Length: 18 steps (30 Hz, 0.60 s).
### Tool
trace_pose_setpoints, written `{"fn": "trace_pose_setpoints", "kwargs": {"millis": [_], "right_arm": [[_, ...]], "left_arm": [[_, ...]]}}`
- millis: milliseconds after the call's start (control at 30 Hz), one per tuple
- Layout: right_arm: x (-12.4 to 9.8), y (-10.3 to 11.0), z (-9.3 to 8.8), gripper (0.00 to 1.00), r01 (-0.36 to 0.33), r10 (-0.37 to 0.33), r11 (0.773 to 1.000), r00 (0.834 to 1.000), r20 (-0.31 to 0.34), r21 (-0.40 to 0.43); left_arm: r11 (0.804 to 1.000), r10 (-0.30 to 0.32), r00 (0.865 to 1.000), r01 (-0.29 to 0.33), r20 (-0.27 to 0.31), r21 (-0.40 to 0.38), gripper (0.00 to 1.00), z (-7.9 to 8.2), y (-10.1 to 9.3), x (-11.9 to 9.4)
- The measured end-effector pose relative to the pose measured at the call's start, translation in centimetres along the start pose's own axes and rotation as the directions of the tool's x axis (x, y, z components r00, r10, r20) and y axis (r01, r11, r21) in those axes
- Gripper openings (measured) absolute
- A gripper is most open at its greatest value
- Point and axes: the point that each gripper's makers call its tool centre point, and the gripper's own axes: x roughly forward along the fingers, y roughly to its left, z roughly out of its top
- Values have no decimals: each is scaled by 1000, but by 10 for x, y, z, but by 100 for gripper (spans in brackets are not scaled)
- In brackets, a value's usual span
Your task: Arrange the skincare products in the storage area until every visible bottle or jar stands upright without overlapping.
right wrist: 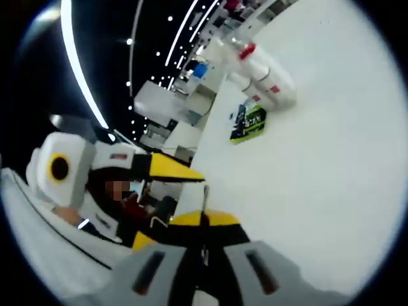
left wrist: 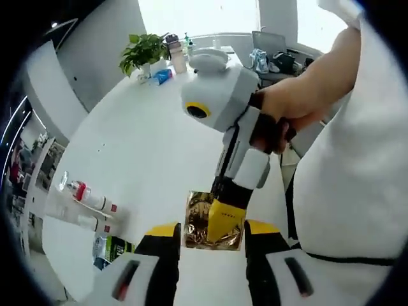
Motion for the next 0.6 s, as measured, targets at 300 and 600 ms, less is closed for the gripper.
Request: {"fn": "trace_pose_setpoints", "kwargs": {"millis": [300,600], "right_arm": [[-24,6,24,0,-70,65,997,989,129,34],[-40,32,50,0,-240,208,967,937,281,82]], "left_arm": [[820,18,975,112,220,-561,45,-8,15,-13],[498,19,856,441,517,-747,33,19,5,-23]]}}
